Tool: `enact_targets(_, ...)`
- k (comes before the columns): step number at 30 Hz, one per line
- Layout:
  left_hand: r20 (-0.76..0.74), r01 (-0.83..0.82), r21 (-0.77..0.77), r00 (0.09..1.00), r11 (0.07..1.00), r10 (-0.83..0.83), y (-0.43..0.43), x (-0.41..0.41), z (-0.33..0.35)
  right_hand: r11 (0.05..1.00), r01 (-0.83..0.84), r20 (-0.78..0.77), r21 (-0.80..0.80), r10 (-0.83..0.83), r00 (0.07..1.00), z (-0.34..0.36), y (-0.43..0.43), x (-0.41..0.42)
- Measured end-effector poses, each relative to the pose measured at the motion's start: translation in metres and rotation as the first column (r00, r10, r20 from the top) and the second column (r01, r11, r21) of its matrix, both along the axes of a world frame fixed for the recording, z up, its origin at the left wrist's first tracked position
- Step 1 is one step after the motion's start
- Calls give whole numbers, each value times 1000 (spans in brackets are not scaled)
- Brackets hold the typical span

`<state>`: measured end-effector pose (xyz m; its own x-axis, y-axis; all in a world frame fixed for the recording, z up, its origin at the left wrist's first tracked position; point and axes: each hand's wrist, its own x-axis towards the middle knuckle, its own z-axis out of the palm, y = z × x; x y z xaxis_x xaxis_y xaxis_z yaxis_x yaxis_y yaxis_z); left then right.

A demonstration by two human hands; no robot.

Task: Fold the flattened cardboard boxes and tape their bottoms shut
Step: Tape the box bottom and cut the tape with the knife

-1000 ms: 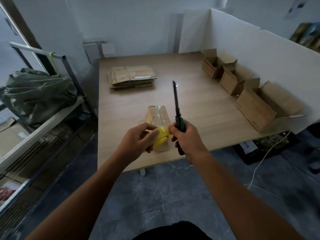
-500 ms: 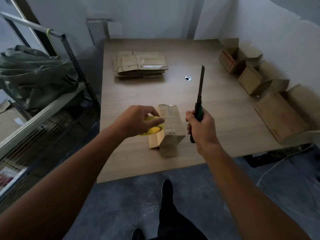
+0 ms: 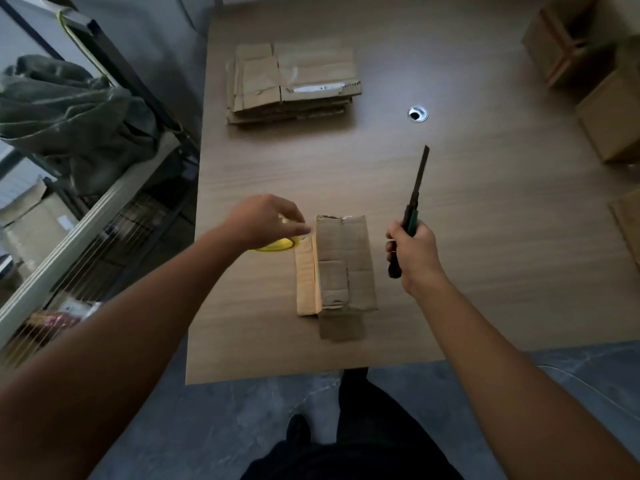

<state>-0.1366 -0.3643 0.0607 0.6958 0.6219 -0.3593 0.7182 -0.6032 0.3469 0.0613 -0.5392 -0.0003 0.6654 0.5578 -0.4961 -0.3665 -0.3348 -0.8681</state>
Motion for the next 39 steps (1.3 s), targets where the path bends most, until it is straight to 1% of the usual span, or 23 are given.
enact_targets(3, -57, -42, -13, 998, 999, 41, 10, 7, -17, 1000, -20, -58, -7, 20, 998, -21, 12, 6)
enact_targets(5, -32, -111, -31, 993, 993, 110, 12, 11, -30, 999, -18, -96, -27, 15, 995, -33, 19, 11)
enact_targets(7, 18, -179, -65, 983, 982, 180, 10, 15, -45, 996, -77, -139, -52, 69, 988, -47, 24, 13)
enact_targets(9, 70, -243, -147, 964, 959, 255, 8, 16, -59, 980, -184, -204, -73, 166, 965, -57, 25, 9)
enact_targets(11, 121, -308, -251, 931, 918, 346, 7, 14, -70, 965, -256, -329, -52, 226, 917, -68, 23, 5)
enact_targets(13, 124, -343, -332, 907, 878, 401, 7, 10, -78, 957, -289, -412, -12, 259, 874, -79, 20, 5)
enact_targets(14, 109, -350, -360, 905, 865, 411, 8, 8, -80, 953, -304, -411, -6, 275, 869, -84, 19, 6)
enact_targets(15, 95, -352, -372, 906, 859, 412, 8, 6, -82, 950, -311, -396, -3, 284, 873, -88, 18, 7)
enact_targets(17, 90, -355, -378, 905, 855, 415, 7, 4, -84, 950, -307, -300, -46, 280, 912, -89, 20, 7)
enact_targets(19, 90, -371, -385, 896, 845, 435, 6, 4, -84, 942, -300, -131, -147, 282, 950, -84, 21, 9)
enact_targets(21, 81, -380, -379, 894, 843, 440, 3, 6, -83, 918, -294, 86, -267, 326, 941, -71, 20, 13)
enact_targets(22, 79, -381, -372, 896, 847, 438, 2, 6, -82, 909, -292, 181, -298, 354, 918, -60, 19, 15)
enact_targets(24, 82, -371, -339, 904, 865, 420, 0, 8, -79, 910, -304, 345, -284, 392, 853, -36, 16, 13)
enact_targets(26, 68, -366, -279, 915, 888, 399, -3, 10, -74, 891, -359, 493, -278, 453, 742, -9, 13, 3)
enact_targets(27, 58, -366, -248, 919, 897, 391, -4, 11, -71, 865, -401, 540, -302, 501, 676, 2, 12, -6)
enact_targets(29, 63, -353, -204, 926, 913, 372, -6, 11, -68, 782, -495, 533, -378, 622, 574, 19, 10, -27)
enact_targets(31, 62, -326, -168, 938, 930, 340, -8, 11, -66, 660, -571, 455, -488, 751, 479, 24, 10, -46)
enact_targets(32, 54, -311, -174, 944, 934, 324, -9, 11, -64, 598, -580, 410, -553, 801, 436, 24, 11, -54)
enact_targets(33, 58, -302, -223, 945, 927, 322, -9, 10, -64, 556, -571, 376, -603, 830, 411, 25, 12, -60)
enact_targets(35, 84, -290, -364, 936, 885, 342, -8, 3, -63, 531, -542, 325, -652, 841, 433, 28, 13, -69)
enact_targets(36, 98, -280, -393, 934, 876, 343, -6, -3, -62, 534, -533, 307, -656, 835, 457, 30, 15, -73)
enact_targets(37, 113, -271, -394, 934, 878, 339, -4, -8, -63, 533, -528, 295, -661, 832, 471, 31, 17, -76)
enact_targets(39, 113, -277, -364, 935, 889, 337, 0, -14, -65, 505, -520, 278, -689, 847, 454, 28, 20, -82)
